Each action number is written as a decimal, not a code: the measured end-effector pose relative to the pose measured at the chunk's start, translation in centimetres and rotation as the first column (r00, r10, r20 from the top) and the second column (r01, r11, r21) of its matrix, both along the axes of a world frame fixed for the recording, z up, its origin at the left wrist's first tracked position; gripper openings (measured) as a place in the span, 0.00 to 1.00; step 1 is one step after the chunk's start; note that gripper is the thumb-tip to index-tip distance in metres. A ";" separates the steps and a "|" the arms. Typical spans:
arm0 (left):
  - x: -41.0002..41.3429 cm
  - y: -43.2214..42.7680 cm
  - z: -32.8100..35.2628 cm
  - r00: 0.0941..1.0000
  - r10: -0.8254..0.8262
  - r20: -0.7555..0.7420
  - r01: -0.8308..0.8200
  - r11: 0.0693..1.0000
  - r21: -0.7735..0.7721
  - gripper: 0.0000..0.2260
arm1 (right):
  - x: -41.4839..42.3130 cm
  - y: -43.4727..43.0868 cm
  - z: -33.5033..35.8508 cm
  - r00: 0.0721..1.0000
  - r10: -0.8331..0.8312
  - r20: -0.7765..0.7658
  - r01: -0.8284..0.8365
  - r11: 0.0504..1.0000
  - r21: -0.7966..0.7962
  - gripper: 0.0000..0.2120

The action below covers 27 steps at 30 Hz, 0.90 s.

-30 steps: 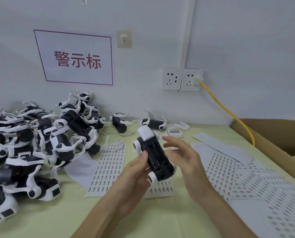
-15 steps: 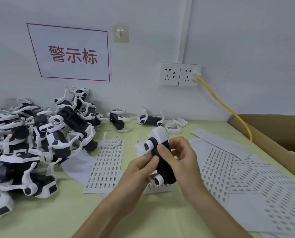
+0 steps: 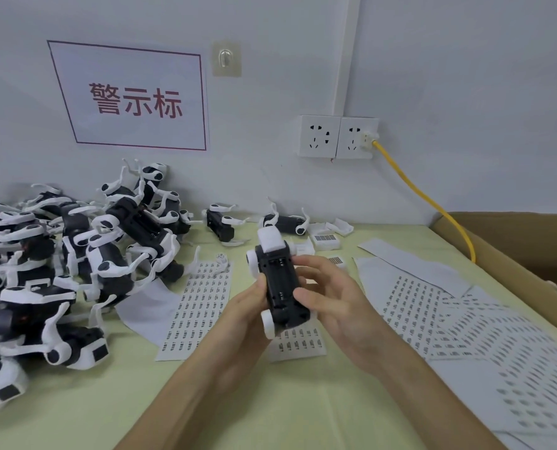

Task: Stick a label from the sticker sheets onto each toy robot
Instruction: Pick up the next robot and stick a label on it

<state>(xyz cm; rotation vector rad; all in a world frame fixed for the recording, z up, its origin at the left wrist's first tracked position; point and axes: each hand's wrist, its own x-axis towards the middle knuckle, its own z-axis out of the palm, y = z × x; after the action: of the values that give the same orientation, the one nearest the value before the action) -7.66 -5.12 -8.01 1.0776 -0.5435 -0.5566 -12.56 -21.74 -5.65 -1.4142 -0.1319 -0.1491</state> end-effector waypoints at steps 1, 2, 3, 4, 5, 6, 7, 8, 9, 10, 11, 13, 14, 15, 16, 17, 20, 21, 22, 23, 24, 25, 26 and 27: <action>0.0 -0.1 0.0 1.000 -0.003 -0.028 0.003 1.000 -0.024 0.23 | 0.0 0.1 0.0 0.999 -0.030 0.012 0.030 0.998 -0.046 0.19; -0.1 -0.2 0.1 0.998 -0.008 -0.064 0.005 0.999 -0.051 0.22 | 0.0 0.3 -0.2 0.997 -0.073 0.034 0.077 0.990 -0.116 0.19; -0.2 -0.2 0.1 0.996 -0.010 -0.090 0.003 0.998 -0.070 0.20 | -0.1 0.5 -0.4 0.991 -0.122 0.063 0.132 0.972 -0.192 0.19; -0.2 -0.3 0.1 0.995 -0.004 -0.102 -0.003 0.997 -0.074 0.20 | -0.1 0.9 -0.5 0.981 -0.169 0.094 0.188 0.950 -0.249 0.19; -0.2 -0.3 -0.1 0.995 0.008 -0.098 -0.015 0.998 -0.065 0.20 | -0.1 1.1 -0.7 0.970 -0.212 0.119 0.238 0.930 -0.279 0.19; -0.2 -0.2 -0.2 0.995 0.019 -0.095 -0.024 0.998 -0.054 0.20 | -0.1 1.3 -0.8 0.963 -0.234 0.136 0.265 0.919 -0.292 0.17; -0.2 -0.2 -0.4 0.994 0.026 -0.104 -0.031 0.998 -0.047 0.20 | 0.0 1.3 -0.9 0.965 -0.225 0.135 0.256 0.924 -0.283 0.15; -0.2 -0.2 -0.3 0.993 0.028 -0.116 -0.034 0.998 -0.047 0.21 | 0.2 1.2 -0.8 0.970 -0.214 0.114 0.236 0.941 -0.244 0.11; -0.2 -0.2 -0.2 0.991 0.036 -0.125 -0.042 0.998 -0.042 0.21 | 0.3 0.9 -0.5 0.977 -0.200 0.070 0.210 0.962 -0.175 0.06; -0.3 -0.2 0.1 0.991 0.048 -0.127 -0.054 0.998 -0.039 0.21 | 0.4 0.6 -0.4 0.980 -0.198 0.023 0.200 0.973 -0.119 0.05; -0.3 -0.1 0.4 0.988 0.069 -0.139 -0.076 0.996 -0.046 0.21 | 0.5 0.2 -0.4 0.975 -0.223 -0.005 0.221 0.969 -0.109 0.08; 0.3 0.2 0.7 0.952 0.163 -0.260 -0.195 0.976 -0.101 0.24 | 0.8 -0.4 -0.8 0.932 -0.361 0.023 0.348 0.880 -0.322 0.07; 0.7 0.6 0.7 0.922 0.223 -0.316 -0.274 0.953 -0.127 0.26 | 1.0 -0.6 -1.3 0.905 -0.421 0.061 0.392 0.770 -0.503 0.05; 1.2 1.0 0.6 0.895 0.278 -0.348 -0.343 0.929 -0.139 0.27 | 1.0 -0.5 -1.9 0.889 -0.451 0.079 0.370 0.606 -0.704 0.10; 1.6 1.3 0.6 0.874 0.320 -0.366 -0.393 0.909 -0.141 0.26 | 1.0 -0.3 -2.6 0.883 -0.466 0.061 0.291 0.439 -0.850 0.18; 1.9 1.6 0.5 0.852 0.357 -0.383 -0.433 0.891 -0.134 0.24 | 1.0 0.0 -3.1 0.877 -0.479 0.039 0.209 0.308 -0.928 0.26; 2.4 2.0 0.3 0.789 0.434 -0.435 -0.515 0.853 -0.085 0.17 | 1.2 0.5 -4.5 0.896 -0.443 -0.010 0.077 0.178 -0.981 0.37; 2.4 2.0 0.3 0.782 0.441 -0.441 -0.523 0.848 -0.081 0.17 | 1.2 0.6 -4.8 0.904 -0.427 -0.030 0.053 0.182 -0.982 0.38; 2.4 2.0 0.2 0.785 0.438 -0.439 -0.521 0.850 -0.083 0.18 | 1.2 0.6 -4.9 0.910 -0.413 -0.047 0.040 0.198 -0.979 0.38; 2.4 1.9 0.3 0.789 0.432 -0.437 -0.516 0.852 -0.088 0.18 | 1.3 0.5 -4.8 0.913 -0.403 -0.062 0.034 0.227 -0.973 0.38; 2.4 1.9 0.3 0.793 0.426 -0.437 -0.510 0.855 -0.092 0.17 | 1.4 0.4 -4.6 0.916 -0.394 -0.072 0.039 0.267 -0.963 0.37; 2.4 1.9 0.3 0.798 0.415 -0.436 -0.501 0.860 -0.099 0.16 | 1.3 0.4 -4.4 0.920 -0.384 -0.075 0.051 0.307 -0.950 0.36; 2.3 1.9 0.3 0.804 0.406 -0.434 -0.492 0.865 -0.102 0.16 | 1.3 0.4 -4.1 0.924 -0.378 -0.066 0.072 0.342 -0.937 0.35; 2.3 1.9 0.3 0.815 0.393 -0.426 -0.477 0.873 -0.106 0.15 | 1.3 0.5 -3.9 0.927 -0.373 -0.043 0.107 0.371 -0.923 0.34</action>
<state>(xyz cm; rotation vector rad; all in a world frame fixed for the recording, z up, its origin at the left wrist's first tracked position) -5.40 -3.22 -7.67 0.8204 0.0130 -0.2831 -11.31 -21.29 -9.51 -2.5868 0.2740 -0.1465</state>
